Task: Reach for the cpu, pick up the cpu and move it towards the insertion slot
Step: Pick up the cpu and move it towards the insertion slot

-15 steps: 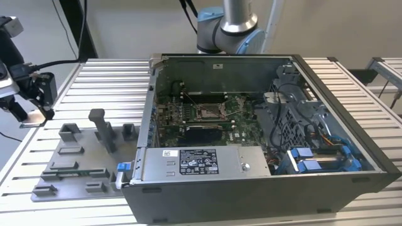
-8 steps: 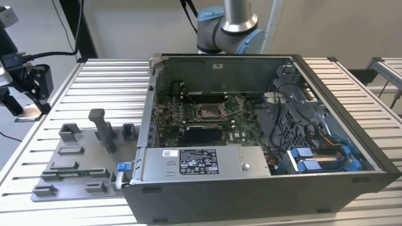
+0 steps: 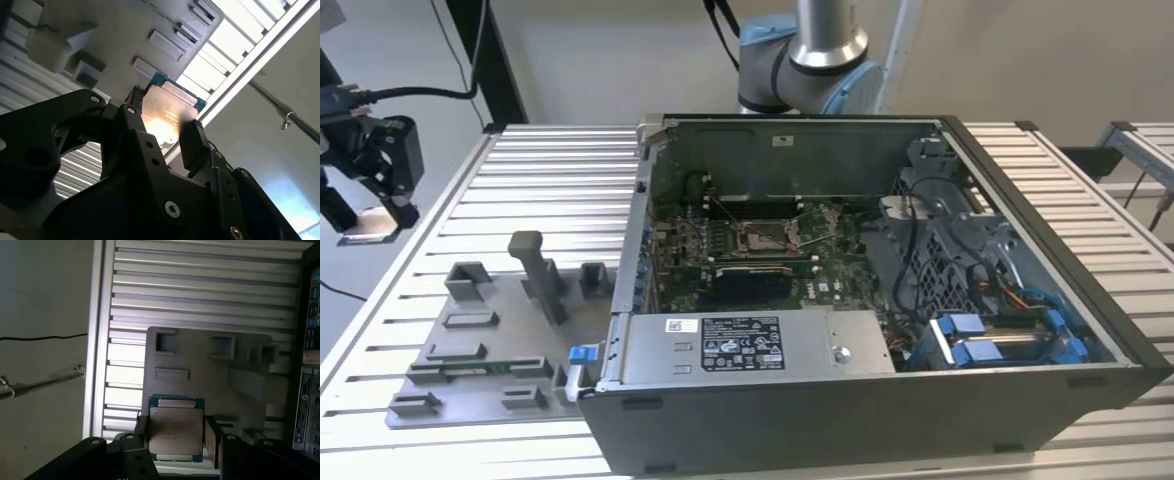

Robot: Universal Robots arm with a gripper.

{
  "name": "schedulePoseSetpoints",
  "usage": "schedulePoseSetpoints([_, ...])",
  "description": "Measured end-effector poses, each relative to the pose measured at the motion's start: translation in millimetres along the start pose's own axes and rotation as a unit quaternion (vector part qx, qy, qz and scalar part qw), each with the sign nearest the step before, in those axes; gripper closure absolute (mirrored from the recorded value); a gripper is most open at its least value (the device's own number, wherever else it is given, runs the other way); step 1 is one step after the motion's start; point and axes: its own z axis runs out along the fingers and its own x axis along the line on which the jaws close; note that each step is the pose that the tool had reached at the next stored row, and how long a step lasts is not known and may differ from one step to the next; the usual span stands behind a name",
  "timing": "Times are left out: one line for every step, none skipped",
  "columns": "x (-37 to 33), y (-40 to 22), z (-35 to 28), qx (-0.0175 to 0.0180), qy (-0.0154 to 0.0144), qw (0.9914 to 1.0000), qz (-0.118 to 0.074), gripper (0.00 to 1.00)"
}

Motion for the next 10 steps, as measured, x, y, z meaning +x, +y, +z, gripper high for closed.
schedulePoseSetpoints([0.0,0.1,-2.5,0.0,-0.0001,1.0,0.0,1.0])
schedulePoseSetpoints([0.0,0.2,-5.2,0.0,-0.0001,1.0,0.0,1.0])
schedulePoseSetpoints([0.0,0.3,-8.2,0.0,0.0,1.0,0.0,1.0])
schedulePoseSetpoints([0.0,0.4,-11.4,0.0,0.0,1.0,0.0,1.0])
schedulePoseSetpoints([0.0,0.5,-14.6,0.0,0.0,1.0,0.0,1.0])
schedulePoseSetpoints([0.0,0.6,-18.9,0.0,-0.0001,1.0,0.0,1.0])
schedulePoseSetpoints([0.0,0.7,-23.2,0.0,-0.0001,1.0,0.0,1.0])
schedulePoseSetpoints([0.0,0.9,-27.0,0.0,0.0,1.0,0.0,1.0])
schedulePoseSetpoints([0.0,1.0,-30.6,-0.0001,-0.0001,1.0,0.0,1.0])
schedulePoseSetpoints([0.0,1.1,-34.2,0.0,-0.0001,1.0,0.0,1.0])
